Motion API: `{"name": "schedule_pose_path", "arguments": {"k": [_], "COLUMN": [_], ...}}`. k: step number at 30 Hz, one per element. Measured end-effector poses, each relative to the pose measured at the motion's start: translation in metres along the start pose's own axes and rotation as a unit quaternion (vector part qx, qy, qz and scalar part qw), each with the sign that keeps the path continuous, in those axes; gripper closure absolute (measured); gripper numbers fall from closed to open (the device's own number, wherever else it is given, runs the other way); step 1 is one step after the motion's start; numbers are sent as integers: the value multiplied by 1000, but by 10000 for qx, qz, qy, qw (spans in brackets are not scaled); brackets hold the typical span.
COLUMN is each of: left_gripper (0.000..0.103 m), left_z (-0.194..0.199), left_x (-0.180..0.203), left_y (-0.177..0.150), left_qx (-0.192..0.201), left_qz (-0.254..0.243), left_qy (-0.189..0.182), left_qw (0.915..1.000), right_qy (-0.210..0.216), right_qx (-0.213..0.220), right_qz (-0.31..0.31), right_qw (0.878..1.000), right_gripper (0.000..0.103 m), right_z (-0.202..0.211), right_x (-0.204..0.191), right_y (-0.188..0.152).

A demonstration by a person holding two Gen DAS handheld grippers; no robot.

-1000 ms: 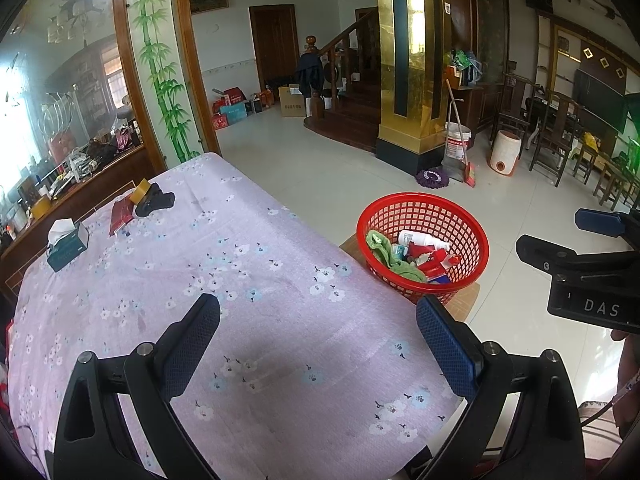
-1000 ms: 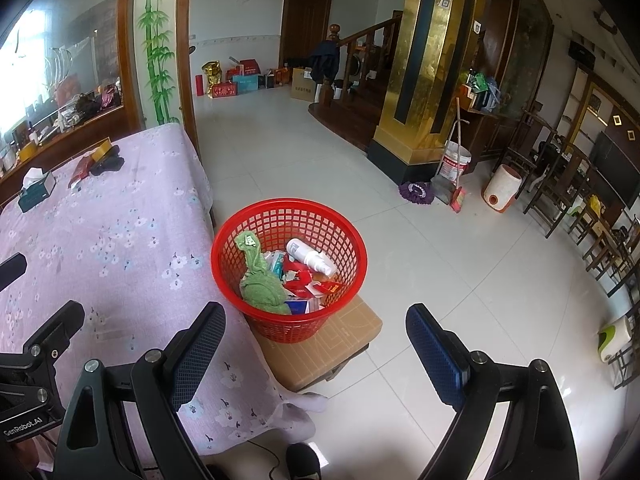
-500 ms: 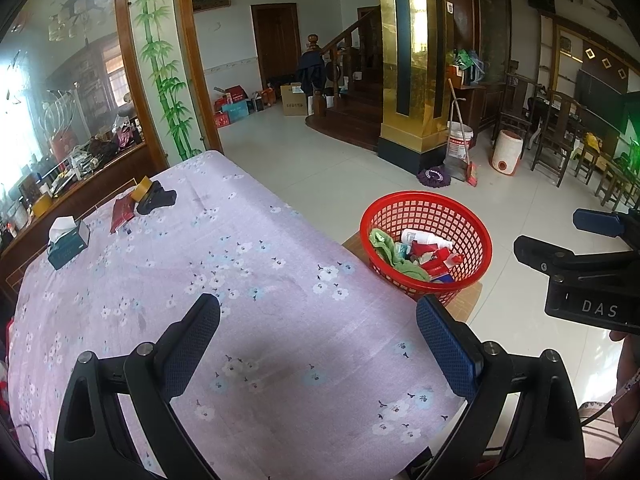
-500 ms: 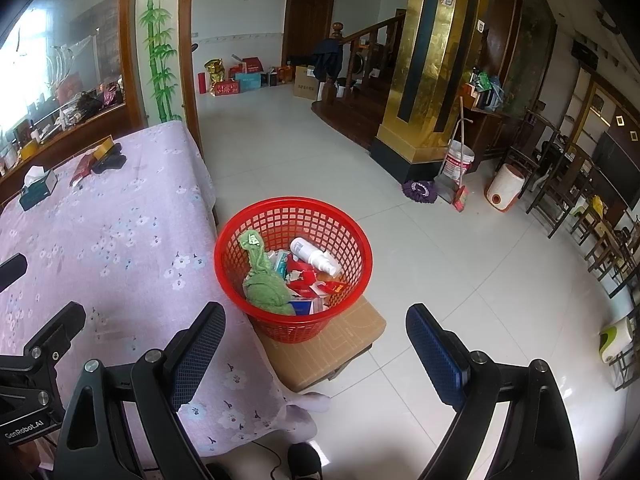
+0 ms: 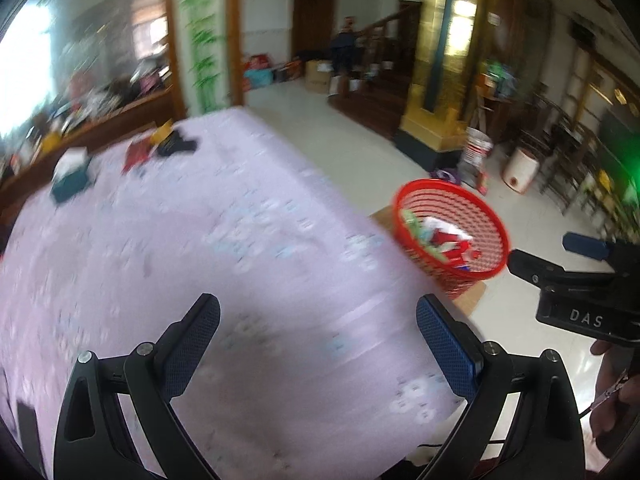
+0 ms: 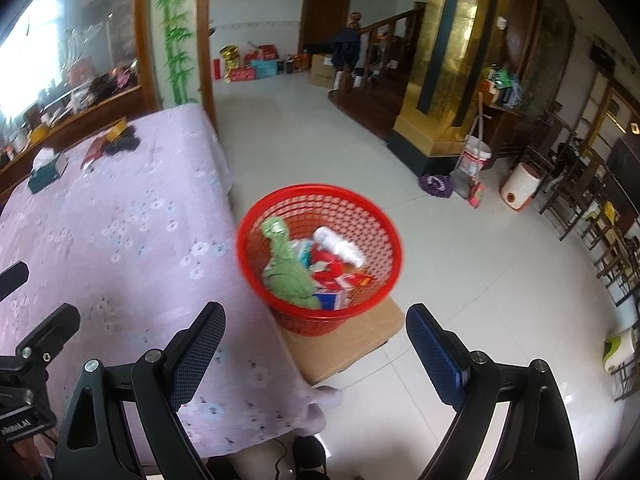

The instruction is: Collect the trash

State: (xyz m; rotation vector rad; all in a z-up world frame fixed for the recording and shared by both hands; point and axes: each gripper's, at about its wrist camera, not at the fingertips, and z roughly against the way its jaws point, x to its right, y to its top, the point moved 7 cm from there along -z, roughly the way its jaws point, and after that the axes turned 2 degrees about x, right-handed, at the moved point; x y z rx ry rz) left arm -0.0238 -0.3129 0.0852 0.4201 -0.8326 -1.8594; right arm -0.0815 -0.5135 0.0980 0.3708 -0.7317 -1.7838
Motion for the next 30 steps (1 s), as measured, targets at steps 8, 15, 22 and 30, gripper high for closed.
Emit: {"name": "schedule_pose_path", "arguments": {"k": [8,15,22,30], "left_gripper": [5,5,5,2], "left_z": [12,17,14,-11], "left_x": [-150,-257,-302,-301], "left_y": [-68,-141,-156,-141], "left_qx": [-393,-913,-820,-966], "left_qz": [1288,1813,2062,1831], "left_qy": [1278,2013,1958,1849], "left_qw": [9826,9583,9552,9607], "right_qy": [721,1516,1607,1239], "right_qx": [-380,-870,-935,-653], "right_qz": [795,1363,1385,1058], "right_qw": [9935,9751,9728,9845], "right_gripper": [9,9,9,1], "right_z": [-31,-71,-105,-125], "right_x": [-110,-240,-322,-336], "right_y": [-9,-35,-43,-39]}}
